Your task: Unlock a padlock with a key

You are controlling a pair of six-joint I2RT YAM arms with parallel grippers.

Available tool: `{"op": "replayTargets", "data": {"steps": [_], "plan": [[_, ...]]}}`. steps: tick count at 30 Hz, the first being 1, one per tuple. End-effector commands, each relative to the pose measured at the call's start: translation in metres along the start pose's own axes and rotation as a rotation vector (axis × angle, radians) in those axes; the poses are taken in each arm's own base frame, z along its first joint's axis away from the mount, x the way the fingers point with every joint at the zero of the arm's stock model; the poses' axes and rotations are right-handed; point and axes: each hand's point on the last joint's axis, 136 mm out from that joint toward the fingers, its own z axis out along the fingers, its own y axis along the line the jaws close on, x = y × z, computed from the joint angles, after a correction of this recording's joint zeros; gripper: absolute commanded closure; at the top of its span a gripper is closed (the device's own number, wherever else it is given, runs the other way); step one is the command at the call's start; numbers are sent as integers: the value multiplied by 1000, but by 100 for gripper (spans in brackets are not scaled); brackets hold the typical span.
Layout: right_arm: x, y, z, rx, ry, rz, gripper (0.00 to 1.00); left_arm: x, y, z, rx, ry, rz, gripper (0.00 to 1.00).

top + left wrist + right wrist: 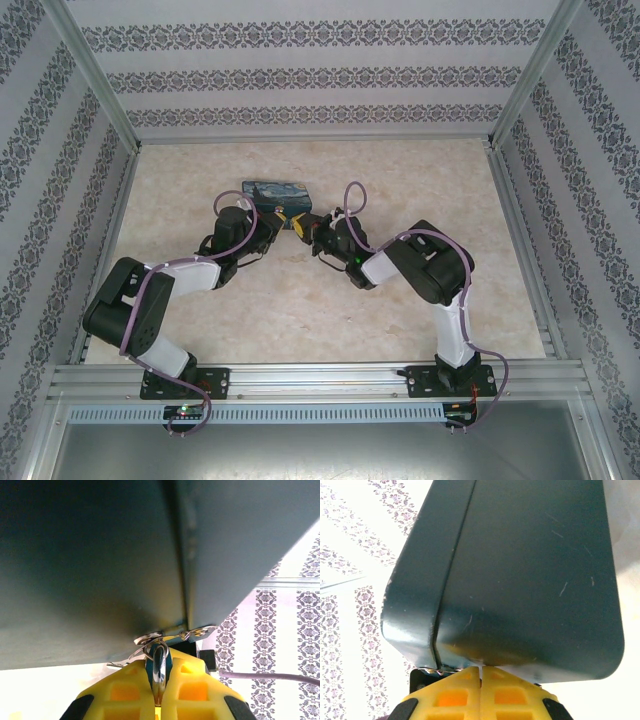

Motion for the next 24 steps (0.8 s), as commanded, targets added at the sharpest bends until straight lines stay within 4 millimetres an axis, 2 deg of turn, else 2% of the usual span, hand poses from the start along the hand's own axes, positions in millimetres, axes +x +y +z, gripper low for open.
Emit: {"op": "replayTargets", "data": {"steps": [1, 6, 15, 24], "plan": [[76, 65, 10, -215, 231, -43, 100, 95, -8, -7, 68, 418, 31, 100], [78, 48, 2, -178, 222, -37, 100, 92, -4, -2, 72, 398, -10, 100], [98, 26, -15, -116, 219, -84, 100, 92, 14, 7, 68, 377, -81, 100], [91, 21, -12, -118, 206, -87, 100, 93, 24, 8, 57, 373, -99, 100]]}}
